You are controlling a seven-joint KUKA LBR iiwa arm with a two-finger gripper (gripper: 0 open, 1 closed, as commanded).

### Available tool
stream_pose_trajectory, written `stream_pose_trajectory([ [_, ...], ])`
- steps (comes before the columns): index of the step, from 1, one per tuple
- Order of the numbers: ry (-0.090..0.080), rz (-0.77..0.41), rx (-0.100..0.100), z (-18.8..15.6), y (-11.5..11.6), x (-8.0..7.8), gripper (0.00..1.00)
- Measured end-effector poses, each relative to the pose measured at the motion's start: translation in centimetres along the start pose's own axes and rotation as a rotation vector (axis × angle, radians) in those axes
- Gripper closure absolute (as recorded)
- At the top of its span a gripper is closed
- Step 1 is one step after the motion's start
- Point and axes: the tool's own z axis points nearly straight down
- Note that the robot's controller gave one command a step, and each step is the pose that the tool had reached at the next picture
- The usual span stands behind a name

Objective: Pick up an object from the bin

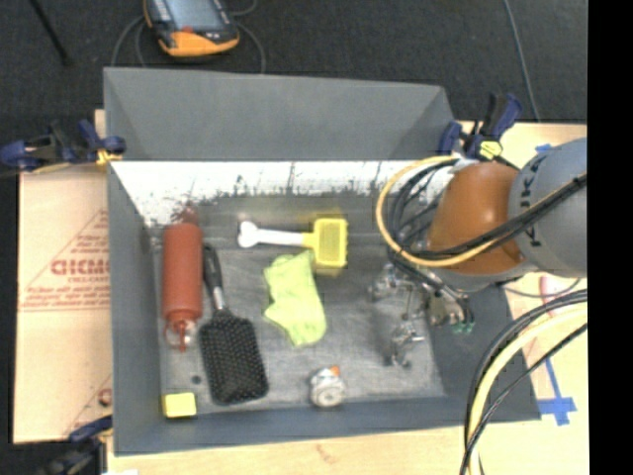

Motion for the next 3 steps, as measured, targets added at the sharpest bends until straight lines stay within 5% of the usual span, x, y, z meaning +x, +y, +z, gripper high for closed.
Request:
stream_pose_trajectory([
  [2, -0.003, -0.092, -0.003, 0.0, -2.0, 3.6, 0.0],
  [3, 0.0, -0.165, 0.0, 0.1, -0.6, 3.9, 0.0],
])
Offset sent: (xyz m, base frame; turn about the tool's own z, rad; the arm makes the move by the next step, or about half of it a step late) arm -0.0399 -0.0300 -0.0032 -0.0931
